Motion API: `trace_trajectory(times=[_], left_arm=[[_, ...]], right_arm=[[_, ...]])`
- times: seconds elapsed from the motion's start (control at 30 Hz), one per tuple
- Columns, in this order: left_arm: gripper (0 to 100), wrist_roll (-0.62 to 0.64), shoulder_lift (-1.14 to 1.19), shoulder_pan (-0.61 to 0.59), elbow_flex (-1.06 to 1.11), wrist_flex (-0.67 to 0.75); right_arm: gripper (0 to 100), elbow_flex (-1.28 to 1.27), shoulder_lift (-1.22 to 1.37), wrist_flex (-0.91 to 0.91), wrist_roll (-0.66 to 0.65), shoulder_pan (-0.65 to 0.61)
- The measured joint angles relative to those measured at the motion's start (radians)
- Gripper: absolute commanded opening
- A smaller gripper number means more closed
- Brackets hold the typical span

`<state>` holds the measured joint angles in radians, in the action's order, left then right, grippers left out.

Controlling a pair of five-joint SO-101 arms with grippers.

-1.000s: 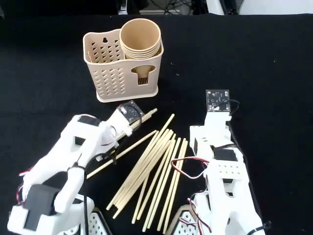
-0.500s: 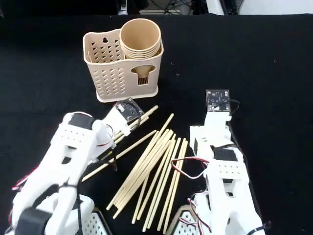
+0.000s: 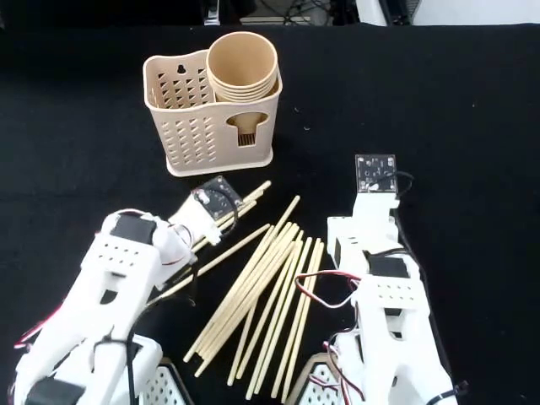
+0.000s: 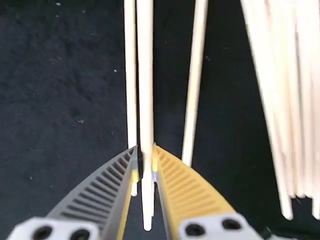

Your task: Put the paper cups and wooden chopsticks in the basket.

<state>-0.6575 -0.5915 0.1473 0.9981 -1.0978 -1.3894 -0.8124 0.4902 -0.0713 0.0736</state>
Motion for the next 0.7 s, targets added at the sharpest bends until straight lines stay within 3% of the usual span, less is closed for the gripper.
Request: trace_trajectory(times=[0.1, 0.37, 0.7], left_arm=[[18, 0.0, 0.092, -0.032, -0.002, 0.066], [15, 0.0, 0.298, -0.046, -0.091, 0.087], [14, -0.002, 0.359, -0.048, -0.1, 0.14]], right_arm=[[1.2, 0.0, 0.0, 0.0, 0.0, 0.0], [1.2, 0.0, 0.0, 0.0, 0.0, 0.0], [1.2, 0.0, 0.0, 0.0, 0.0, 0.0]])
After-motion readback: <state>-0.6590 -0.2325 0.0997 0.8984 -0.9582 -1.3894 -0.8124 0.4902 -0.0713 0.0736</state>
